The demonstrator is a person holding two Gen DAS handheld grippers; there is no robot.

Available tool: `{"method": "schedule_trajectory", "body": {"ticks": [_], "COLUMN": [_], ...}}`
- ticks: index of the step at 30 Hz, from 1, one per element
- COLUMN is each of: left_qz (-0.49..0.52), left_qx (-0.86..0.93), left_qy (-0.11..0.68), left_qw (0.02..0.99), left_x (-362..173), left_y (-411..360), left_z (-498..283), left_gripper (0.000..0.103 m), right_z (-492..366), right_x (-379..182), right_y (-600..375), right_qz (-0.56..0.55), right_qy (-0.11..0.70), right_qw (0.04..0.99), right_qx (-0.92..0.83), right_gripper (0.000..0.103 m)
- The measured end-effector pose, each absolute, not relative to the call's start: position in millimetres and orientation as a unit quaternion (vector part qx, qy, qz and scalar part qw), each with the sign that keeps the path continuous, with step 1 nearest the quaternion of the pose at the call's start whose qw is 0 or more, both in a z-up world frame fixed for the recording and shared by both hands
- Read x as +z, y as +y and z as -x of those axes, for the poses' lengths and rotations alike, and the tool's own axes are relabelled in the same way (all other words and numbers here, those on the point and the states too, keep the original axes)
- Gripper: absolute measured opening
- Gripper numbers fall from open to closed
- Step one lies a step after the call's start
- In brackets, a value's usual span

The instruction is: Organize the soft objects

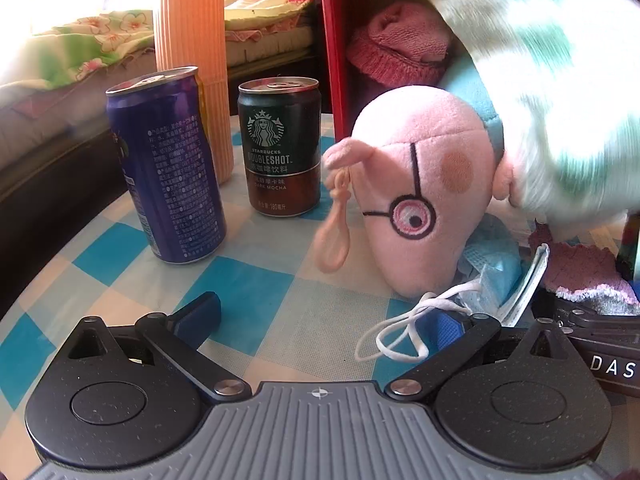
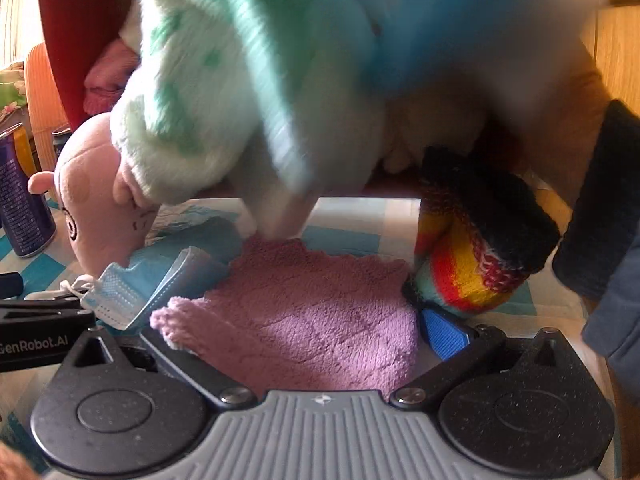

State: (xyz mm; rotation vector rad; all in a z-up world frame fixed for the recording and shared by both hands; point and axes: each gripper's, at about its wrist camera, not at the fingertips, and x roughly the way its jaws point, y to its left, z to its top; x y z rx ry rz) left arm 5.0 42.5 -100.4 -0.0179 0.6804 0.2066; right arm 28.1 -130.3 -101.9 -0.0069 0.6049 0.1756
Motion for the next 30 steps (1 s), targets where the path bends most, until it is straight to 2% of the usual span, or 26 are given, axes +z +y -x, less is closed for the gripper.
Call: {"method": "schedule_trajectory", "body": {"ticks": [30], "left_qz": [0.01], "left_qx": [0.109], "left_qy": [0.332], "left_qw": [0.937], "left_x": [-100.8], "left_y": [38.4], "left_z": [-2.2], "left_gripper": [0.098], "right_z": [-27.9], "right_x": [-102.4], "right_y": [-131.2], "right_qz": [0.003], "right_qy": [0.297], "right_qw": [0.951], "right_qx": [0.086], "right_gripper": [0.085]}}
